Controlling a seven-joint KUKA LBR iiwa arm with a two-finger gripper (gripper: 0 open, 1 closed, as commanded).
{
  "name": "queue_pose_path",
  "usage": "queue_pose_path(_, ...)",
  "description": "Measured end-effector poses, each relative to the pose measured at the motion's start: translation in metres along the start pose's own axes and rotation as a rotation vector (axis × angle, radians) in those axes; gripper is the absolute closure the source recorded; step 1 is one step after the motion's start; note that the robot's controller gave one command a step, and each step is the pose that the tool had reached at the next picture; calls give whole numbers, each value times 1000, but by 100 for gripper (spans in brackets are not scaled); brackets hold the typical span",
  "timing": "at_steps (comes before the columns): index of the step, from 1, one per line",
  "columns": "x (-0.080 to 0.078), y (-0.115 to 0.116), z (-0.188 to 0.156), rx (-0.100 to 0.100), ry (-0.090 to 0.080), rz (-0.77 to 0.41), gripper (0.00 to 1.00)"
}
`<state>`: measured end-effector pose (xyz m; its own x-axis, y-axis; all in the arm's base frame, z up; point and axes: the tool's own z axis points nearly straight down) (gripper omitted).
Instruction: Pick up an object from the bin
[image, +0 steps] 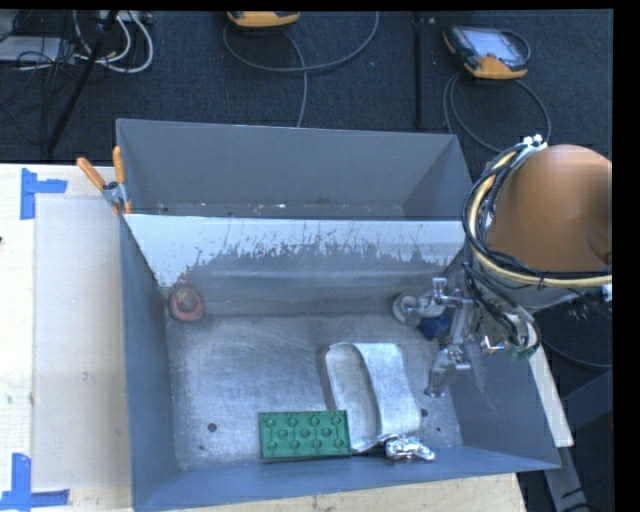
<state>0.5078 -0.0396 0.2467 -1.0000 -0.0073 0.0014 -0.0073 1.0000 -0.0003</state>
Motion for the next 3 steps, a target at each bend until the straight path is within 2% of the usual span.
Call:
queue_pose_path(1, 34, 63, 95, -3, 10, -44, 0)
queue_pose_path(2, 30, 104, 174, 0, -26, -160, 0)
queue_pose_path(3, 32, 104, 173, -1, -18, -159, 100)
